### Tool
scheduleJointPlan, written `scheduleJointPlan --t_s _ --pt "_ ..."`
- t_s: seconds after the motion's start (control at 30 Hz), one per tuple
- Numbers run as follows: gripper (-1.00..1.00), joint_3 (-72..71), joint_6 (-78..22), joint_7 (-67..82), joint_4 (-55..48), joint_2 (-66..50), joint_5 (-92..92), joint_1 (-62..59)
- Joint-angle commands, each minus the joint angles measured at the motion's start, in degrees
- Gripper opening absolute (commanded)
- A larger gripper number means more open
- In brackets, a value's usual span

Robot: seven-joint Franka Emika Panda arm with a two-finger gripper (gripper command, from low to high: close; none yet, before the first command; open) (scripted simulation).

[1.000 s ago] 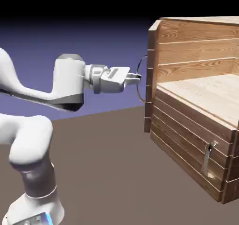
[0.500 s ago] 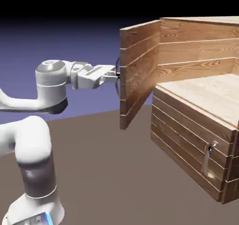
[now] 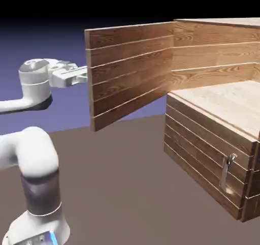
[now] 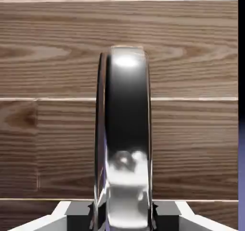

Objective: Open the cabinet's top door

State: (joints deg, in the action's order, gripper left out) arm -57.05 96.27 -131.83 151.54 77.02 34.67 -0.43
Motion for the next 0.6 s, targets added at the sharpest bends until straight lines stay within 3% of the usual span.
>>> scheduleJointPlan --t_s 0.0,0.57 --pt "-1.0 -1.6 -2.1 0.1 -2.1 -0.5 -1.2 -1.3" --pt "-1.0 -18.2 -30.2 4.0 -37.4 -2.6 -11.5 -27.4"
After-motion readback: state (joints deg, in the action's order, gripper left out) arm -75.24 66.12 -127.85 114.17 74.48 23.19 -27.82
